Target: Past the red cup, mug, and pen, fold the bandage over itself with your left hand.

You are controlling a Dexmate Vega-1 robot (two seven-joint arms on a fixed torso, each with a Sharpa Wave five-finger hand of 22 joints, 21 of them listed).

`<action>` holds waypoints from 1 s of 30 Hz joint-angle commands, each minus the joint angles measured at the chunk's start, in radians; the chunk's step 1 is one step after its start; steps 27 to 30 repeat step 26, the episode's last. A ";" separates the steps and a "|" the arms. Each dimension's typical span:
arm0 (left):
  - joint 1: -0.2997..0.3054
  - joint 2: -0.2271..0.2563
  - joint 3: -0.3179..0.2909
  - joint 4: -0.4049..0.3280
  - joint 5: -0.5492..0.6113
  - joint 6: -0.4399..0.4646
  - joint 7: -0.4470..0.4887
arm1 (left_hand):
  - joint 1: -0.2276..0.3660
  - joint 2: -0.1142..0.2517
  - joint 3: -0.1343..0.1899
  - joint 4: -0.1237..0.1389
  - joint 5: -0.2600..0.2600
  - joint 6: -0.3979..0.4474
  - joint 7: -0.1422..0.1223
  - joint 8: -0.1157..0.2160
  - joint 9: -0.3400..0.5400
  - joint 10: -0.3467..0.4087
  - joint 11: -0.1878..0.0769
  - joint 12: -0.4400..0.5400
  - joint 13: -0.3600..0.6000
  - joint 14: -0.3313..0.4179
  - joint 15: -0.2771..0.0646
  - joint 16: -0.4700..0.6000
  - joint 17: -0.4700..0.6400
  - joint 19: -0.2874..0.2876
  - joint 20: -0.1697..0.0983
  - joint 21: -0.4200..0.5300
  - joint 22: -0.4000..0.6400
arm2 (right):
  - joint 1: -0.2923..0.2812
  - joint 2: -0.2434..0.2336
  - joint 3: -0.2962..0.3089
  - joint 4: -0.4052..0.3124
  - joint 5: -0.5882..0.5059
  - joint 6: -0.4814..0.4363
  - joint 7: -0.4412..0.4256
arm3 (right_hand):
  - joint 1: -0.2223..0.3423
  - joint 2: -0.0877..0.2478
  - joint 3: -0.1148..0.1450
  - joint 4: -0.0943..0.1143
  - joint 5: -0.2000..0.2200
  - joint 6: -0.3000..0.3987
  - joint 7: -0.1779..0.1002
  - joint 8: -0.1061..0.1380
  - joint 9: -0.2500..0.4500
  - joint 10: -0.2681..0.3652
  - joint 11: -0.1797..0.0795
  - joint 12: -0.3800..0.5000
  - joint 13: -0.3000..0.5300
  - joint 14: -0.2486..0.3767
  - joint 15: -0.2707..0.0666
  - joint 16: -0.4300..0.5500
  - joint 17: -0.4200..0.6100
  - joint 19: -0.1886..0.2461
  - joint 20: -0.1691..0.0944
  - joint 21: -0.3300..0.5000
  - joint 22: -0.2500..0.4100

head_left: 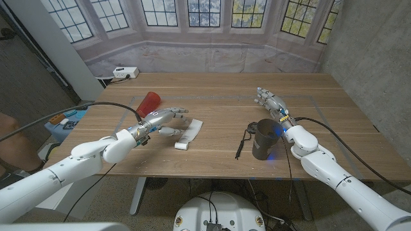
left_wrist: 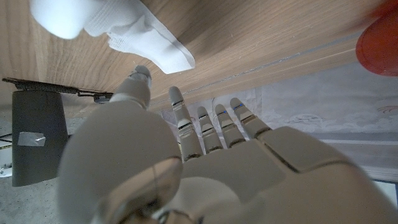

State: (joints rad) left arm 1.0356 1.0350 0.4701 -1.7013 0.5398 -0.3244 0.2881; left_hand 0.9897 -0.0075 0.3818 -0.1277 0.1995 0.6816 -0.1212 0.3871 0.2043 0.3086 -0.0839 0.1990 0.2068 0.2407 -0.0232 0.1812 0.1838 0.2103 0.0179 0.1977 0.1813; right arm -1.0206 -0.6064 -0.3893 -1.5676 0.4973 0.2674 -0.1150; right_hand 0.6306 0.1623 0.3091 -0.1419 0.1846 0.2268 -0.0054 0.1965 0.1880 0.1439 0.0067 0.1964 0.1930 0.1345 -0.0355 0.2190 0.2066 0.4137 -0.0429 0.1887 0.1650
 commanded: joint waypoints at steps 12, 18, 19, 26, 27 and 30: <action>0.002 -0.056 -0.031 -0.016 -0.054 0.020 0.032 | -0.065 0.044 0.002 0.036 -0.001 -0.037 0.024 -0.046 -0.008 -0.003 0.007 0.011 0.004 -0.009 0.004 0.009 0.007 -0.012 0.004 0.002 0.004 | 0.024 0.014 -0.010 0.035 0.000 0.035 0.038 | 0.011 0.004 0.008 0.003 -0.003 0.011 0.000 -0.002 0.003 0.004 0.002 0.004 0.003 0.007 -0.029 0.003 0.003 0.012 -0.041 0.002 0.003; 0.008 -0.085 -0.041 -0.018 -0.069 0.038 0.063 | -0.090 0.064 0.003 0.052 0.001 -0.038 0.026 -0.055 -0.010 -0.001 0.014 0.013 0.004 -0.005 0.010 0.012 0.008 -0.014 0.005 0.003 0.004 | 0.025 0.011 -0.012 0.027 -0.004 0.030 0.035 | 0.011 0.004 0.008 0.003 -0.003 0.011 -0.001 -0.002 0.003 0.004 0.003 0.004 0.003 0.007 -0.029 0.003 0.003 0.011 -0.041 0.002 0.003; 0.010 -0.094 -0.045 -0.016 -0.083 0.042 0.068 | -0.096 0.071 0.003 0.057 0.002 -0.036 0.027 -0.056 -0.010 -0.001 0.016 0.014 0.004 -0.005 0.010 0.012 0.009 -0.014 0.005 0.004 0.004 | 0.024 0.011 -0.012 0.023 -0.006 0.028 0.031 | 0.011 0.004 0.008 0.003 -0.003 0.012 -0.001 -0.002 0.003 0.003 0.003 0.004 0.003 0.007 -0.029 0.003 0.003 0.011 -0.041 0.002 0.003; 0.021 -0.171 -0.067 -0.004 -0.177 0.087 0.108 | -0.176 0.133 0.006 0.109 0.016 -0.038 0.047 -0.083 -0.011 0.008 0.036 0.021 0.004 0.005 0.024 0.018 0.011 -0.015 0.012 0.008 0.005 | 0.043 0.015 -0.021 0.027 -0.014 0.016 0.033 | 0.010 0.004 0.008 0.003 -0.003 0.012 -0.002 -0.002 0.003 0.004 0.004 0.004 0.003 0.006 -0.030 0.003 0.003 0.011 -0.042 0.002 0.003; 0.021 -0.171 -0.067 -0.004 -0.177 0.087 0.108 | -0.176 0.133 0.006 0.109 0.016 -0.038 0.047 -0.083 -0.011 0.008 0.036 0.021 0.004 0.005 0.024 0.018 0.011 -0.015 0.012 0.008 0.005 | 0.043 0.015 -0.021 0.027 -0.014 0.016 0.033 | 0.010 0.004 0.008 0.003 -0.003 0.012 -0.002 -0.002 0.003 0.004 0.004 0.004 0.003 0.006 -0.030 0.003 0.003 0.011 -0.042 0.002 0.003; 0.021 -0.171 -0.067 -0.004 -0.177 0.087 0.108 | -0.176 0.133 0.006 0.109 0.016 -0.038 0.047 -0.083 -0.011 0.008 0.036 0.021 0.004 0.005 0.024 0.018 0.011 -0.015 0.012 0.008 0.005 | 0.043 0.015 -0.021 0.027 -0.014 0.016 0.033 | 0.010 0.004 0.008 0.003 -0.003 0.012 -0.002 -0.002 0.003 0.004 0.004 0.004 0.003 0.006 -0.030 0.003 0.003 0.011 -0.042 0.002 0.003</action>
